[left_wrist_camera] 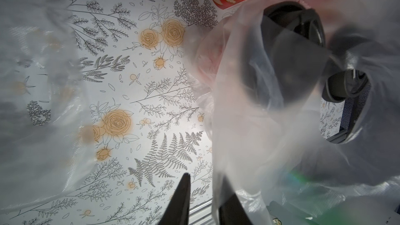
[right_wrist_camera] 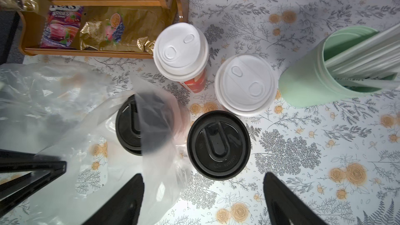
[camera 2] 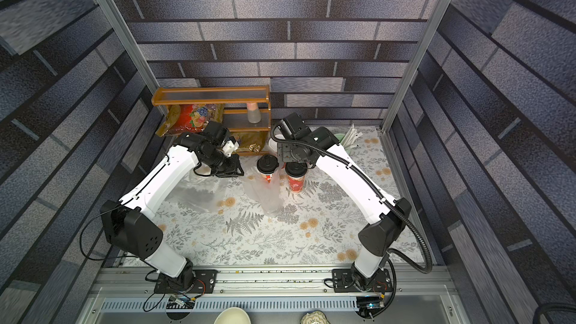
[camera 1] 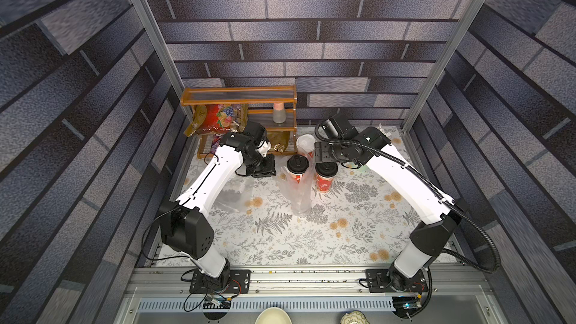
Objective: Pack milk tea into plastic carrier bags
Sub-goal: Place the milk tea cup in the plastic carrier bag, then pick up the milk tea cup at the center of the board.
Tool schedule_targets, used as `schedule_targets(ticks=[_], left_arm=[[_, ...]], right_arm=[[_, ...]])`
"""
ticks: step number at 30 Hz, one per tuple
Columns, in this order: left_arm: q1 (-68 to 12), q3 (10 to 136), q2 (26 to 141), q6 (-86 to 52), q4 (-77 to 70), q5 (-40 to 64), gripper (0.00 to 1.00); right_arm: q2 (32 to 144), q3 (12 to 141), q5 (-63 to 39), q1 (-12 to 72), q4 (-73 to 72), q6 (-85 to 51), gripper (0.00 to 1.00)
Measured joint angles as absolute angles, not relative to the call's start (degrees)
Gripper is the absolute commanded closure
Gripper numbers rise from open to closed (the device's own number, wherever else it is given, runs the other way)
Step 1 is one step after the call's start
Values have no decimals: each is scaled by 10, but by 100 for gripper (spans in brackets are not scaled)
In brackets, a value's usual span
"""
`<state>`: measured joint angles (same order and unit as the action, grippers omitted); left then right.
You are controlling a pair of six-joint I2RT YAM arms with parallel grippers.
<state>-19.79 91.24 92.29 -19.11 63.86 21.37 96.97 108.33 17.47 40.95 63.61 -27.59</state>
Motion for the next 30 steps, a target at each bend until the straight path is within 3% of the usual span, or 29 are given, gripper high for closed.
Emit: schedule_targets(ticks=[11, 30], left_arm=[[-198, 908, 905, -200, 632, 222, 74], [-194, 905, 905, -200, 631, 223, 74]], right_arm=[[988, 1021, 148, 388, 623, -276, 11], [1039, 1021, 149, 384, 610, -263, 22]])
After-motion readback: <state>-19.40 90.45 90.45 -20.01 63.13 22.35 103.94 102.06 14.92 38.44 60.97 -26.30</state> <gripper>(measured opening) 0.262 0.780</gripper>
